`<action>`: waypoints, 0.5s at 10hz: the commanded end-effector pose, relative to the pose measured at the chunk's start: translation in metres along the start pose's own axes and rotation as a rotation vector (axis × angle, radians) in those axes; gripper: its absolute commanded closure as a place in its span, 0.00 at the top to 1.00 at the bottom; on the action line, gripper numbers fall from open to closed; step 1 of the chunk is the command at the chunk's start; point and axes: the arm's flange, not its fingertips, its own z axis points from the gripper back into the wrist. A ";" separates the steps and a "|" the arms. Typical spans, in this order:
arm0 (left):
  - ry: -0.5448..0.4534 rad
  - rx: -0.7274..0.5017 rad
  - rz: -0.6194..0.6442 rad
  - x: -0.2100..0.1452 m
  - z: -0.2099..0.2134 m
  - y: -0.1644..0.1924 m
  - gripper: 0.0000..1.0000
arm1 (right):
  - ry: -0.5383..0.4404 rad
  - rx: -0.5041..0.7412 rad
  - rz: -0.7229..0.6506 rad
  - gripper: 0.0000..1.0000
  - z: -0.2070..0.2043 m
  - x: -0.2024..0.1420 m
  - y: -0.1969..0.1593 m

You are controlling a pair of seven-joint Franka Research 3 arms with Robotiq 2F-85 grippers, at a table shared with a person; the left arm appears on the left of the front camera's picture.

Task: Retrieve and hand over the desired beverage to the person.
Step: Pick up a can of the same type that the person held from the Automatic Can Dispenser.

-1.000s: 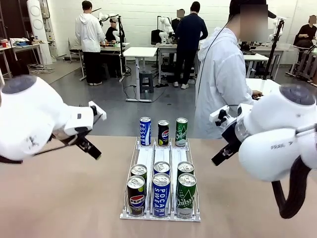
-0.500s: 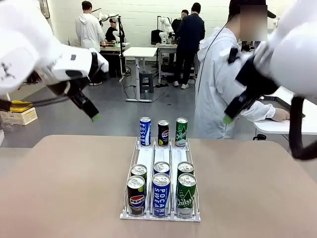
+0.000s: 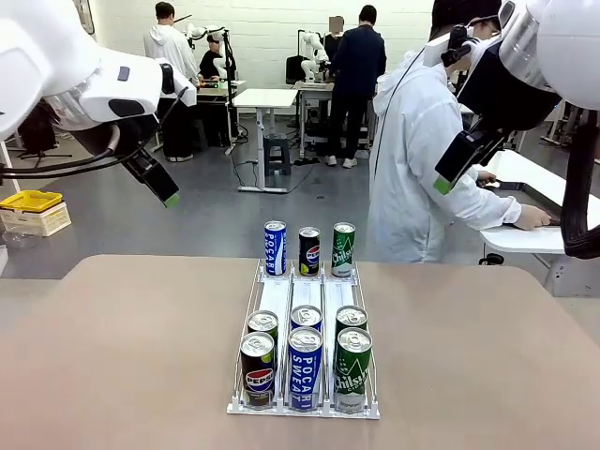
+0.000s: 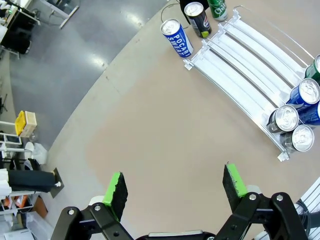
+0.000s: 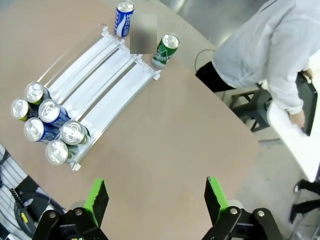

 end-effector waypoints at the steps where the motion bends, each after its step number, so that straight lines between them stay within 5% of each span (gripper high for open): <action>1: -0.004 -0.012 -0.005 0.000 -0.005 -0.001 1.00 | -0.013 0.033 -0.007 1.00 0.000 -0.001 0.000; 2: 0.000 0.000 0.000 0.000 0.000 0.000 1.00 | 0.000 0.000 0.000 1.00 0.000 0.000 0.000; 3: -0.006 -0.221 0.015 -0.009 0.009 0.025 1.00 | -0.007 0.137 0.026 1.00 0.011 -0.020 -0.019; 5: -0.073 -0.448 0.078 -0.034 0.027 0.074 1.00 | -0.070 0.376 -0.072 1.00 0.025 -0.061 -0.083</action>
